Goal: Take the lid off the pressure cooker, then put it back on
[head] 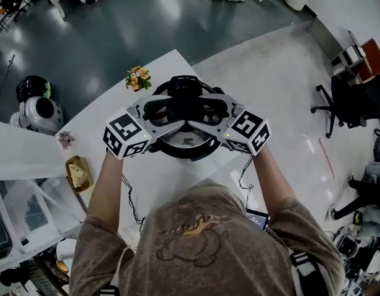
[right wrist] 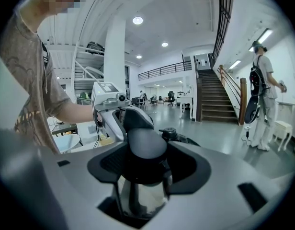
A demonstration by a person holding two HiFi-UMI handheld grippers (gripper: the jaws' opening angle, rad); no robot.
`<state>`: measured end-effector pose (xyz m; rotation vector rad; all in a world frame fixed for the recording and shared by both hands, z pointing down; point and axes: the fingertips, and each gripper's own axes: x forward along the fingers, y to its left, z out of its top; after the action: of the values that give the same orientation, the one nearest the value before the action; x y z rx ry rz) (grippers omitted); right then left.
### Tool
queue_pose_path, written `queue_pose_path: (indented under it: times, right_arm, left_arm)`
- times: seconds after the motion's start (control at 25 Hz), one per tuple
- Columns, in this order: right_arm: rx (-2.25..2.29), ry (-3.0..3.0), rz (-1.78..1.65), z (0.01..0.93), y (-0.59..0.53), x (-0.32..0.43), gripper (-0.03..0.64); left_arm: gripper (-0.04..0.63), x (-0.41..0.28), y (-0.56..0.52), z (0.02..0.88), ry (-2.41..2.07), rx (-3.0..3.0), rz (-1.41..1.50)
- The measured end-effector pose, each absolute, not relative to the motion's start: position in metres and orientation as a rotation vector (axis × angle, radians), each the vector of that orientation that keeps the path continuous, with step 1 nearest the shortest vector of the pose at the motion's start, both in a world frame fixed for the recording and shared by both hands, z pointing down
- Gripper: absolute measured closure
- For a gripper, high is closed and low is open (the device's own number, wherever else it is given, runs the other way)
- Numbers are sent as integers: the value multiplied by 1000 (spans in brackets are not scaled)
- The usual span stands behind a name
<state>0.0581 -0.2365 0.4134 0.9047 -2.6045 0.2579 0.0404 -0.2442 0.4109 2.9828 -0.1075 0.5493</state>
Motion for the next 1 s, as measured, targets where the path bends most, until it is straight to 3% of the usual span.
queue_pose_path:
  times: [1.0]
  right_arm:
    - [230, -2744, 109, 414, -239, 55, 360]
  left_arm:
    - [328, 34, -237, 411, -830, 2779, 486]
